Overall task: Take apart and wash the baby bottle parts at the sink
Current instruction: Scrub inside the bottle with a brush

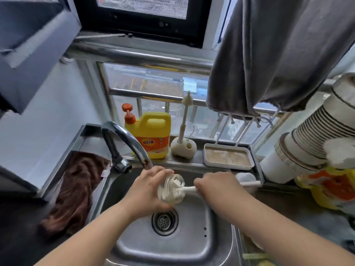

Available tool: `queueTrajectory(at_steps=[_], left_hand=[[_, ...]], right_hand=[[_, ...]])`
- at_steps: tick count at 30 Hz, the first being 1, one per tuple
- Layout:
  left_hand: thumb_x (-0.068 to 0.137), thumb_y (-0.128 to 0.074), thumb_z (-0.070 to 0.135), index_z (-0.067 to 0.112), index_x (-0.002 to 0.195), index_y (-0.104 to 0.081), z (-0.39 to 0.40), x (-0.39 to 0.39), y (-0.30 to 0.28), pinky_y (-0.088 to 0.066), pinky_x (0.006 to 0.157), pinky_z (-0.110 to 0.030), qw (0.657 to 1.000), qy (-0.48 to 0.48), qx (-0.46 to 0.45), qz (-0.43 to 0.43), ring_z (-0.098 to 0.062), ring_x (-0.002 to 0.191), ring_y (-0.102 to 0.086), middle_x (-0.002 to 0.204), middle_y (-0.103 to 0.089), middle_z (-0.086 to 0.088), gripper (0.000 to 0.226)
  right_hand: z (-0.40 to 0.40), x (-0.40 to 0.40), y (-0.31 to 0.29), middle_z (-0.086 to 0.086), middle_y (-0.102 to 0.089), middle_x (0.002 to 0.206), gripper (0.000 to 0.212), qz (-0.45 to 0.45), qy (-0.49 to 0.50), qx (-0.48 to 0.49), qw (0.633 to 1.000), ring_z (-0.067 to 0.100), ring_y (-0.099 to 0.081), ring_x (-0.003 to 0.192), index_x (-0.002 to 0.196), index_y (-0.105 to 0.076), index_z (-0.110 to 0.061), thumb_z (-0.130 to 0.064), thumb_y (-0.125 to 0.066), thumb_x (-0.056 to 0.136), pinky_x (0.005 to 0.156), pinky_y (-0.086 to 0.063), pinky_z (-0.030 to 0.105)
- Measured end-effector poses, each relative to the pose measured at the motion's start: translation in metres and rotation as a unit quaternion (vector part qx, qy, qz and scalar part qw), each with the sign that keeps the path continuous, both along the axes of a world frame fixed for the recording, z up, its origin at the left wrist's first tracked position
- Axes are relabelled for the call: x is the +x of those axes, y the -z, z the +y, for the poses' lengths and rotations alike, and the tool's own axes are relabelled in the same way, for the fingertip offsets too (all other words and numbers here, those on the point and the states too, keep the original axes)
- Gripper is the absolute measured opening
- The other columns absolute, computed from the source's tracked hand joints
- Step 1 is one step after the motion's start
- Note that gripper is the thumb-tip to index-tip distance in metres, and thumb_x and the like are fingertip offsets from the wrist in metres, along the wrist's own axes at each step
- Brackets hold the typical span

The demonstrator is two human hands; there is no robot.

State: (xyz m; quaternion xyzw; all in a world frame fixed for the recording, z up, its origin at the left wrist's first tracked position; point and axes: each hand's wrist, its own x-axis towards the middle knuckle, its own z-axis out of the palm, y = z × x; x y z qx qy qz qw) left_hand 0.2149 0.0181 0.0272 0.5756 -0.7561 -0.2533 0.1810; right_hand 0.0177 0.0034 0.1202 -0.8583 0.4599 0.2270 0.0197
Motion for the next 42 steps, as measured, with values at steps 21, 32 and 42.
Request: queueTrajectory(at_steps=[21, 32, 42], left_hand=[[0.047, -0.052, 0.070, 0.037, 0.137, -0.041, 0.003, 0.015, 0.006, -0.034, 0.105, -0.033, 1.000, 0.013, -0.002, -0.015, -0.008, 0.120, -0.031, 0.128, -0.040, 0.017, 0.096], [0.054, -0.068, 0.061, 0.027, 0.128, -0.054, -0.001, 0.001, 0.019, -0.047, 0.096, -0.038, 0.996, 0.018, -0.079, 0.038, -0.009, 0.115, -0.052, 0.123, -0.059, 0.011, 0.083], [0.049, -0.076, 0.052, 0.029, 0.128, -0.053, -0.018, -0.006, 0.011, -0.049, 0.090, -0.041, 0.991, 0.061, -0.113, -0.025, -0.013, 0.116, -0.053, 0.123, -0.059, 0.010, 0.086]], right_hand=[[0.008, 0.013, 0.014, -0.002, -0.040, 0.071, 0.018, -0.083, 0.026, 0.009, 0.996, 0.029, -0.052, 0.077, 0.086, -0.047, -0.024, -0.007, -0.051, 0.086, 0.046, -0.020, 0.029], [0.002, -0.002, 0.018, -0.002, -0.051, 0.077, 0.015, -0.126, 0.051, 0.058, 0.989, 0.027, -0.059, 0.082, 0.094, -0.057, -0.023, -0.011, -0.053, 0.088, 0.053, -0.034, 0.029], [0.010, -0.008, 0.016, 0.000, -0.046, 0.074, 0.017, -0.132, 0.092, -0.063, 0.985, 0.029, -0.051, 0.071, 0.090, -0.052, -0.021, -0.007, -0.058, 0.081, 0.052, -0.028, 0.030]])
